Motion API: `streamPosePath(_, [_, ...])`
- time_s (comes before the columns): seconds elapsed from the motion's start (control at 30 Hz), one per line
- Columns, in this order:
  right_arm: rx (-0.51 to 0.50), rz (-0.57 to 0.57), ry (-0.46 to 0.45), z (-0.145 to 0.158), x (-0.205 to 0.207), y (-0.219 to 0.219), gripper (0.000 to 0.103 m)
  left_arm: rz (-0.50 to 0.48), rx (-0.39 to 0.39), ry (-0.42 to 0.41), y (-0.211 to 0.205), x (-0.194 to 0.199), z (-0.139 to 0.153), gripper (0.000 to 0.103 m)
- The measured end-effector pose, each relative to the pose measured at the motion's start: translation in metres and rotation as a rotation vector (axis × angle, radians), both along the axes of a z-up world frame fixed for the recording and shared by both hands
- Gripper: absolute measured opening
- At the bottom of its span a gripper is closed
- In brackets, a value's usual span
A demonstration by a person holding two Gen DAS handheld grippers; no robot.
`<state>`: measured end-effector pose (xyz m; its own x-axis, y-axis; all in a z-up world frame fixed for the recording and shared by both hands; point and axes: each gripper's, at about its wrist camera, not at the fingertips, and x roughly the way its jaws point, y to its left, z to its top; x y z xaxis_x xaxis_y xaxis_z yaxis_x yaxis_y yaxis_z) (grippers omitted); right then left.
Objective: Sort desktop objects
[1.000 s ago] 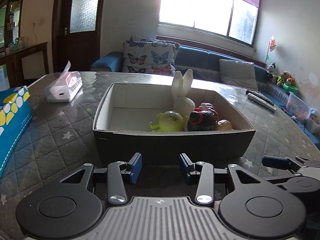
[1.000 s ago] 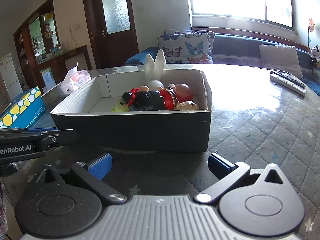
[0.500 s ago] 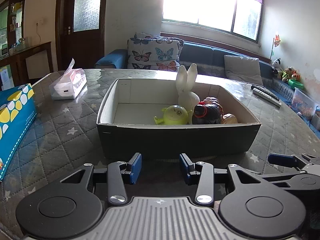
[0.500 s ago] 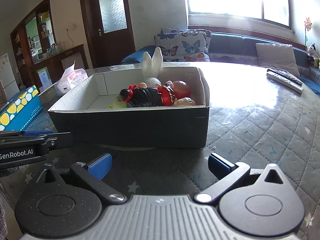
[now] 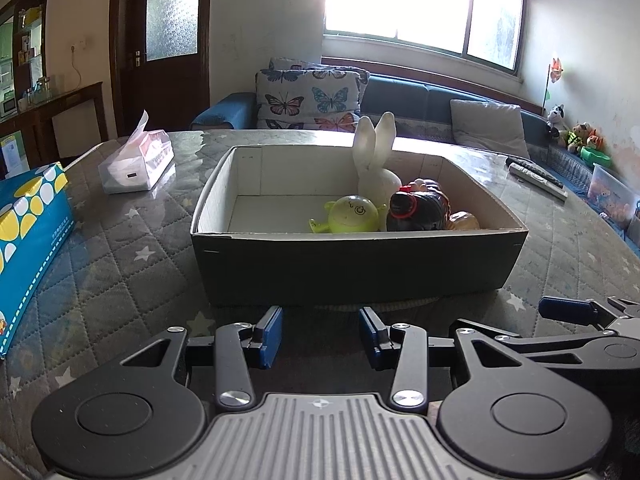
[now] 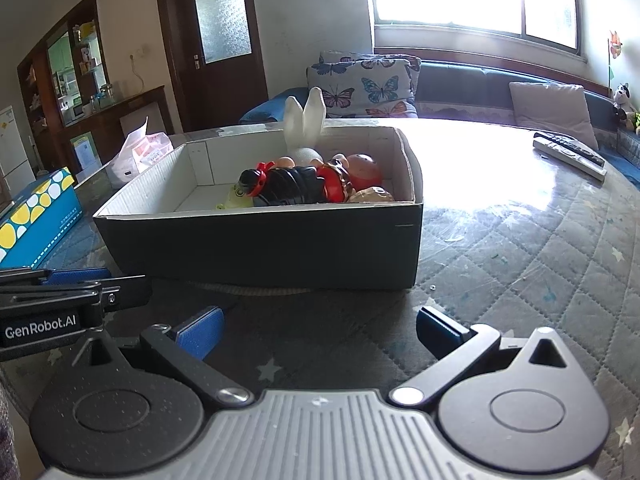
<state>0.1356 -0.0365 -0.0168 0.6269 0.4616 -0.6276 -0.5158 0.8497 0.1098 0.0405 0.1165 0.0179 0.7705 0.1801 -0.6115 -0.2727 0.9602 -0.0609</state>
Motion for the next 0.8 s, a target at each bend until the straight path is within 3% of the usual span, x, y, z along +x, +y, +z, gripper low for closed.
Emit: streamPosePath(0.8, [-0.017, -0.02, 0.033, -0.009, 0.012, 0.005, 0.103, 0.014, 0.017, 0.044, 0.002, 0.011, -0.011, 0.044])
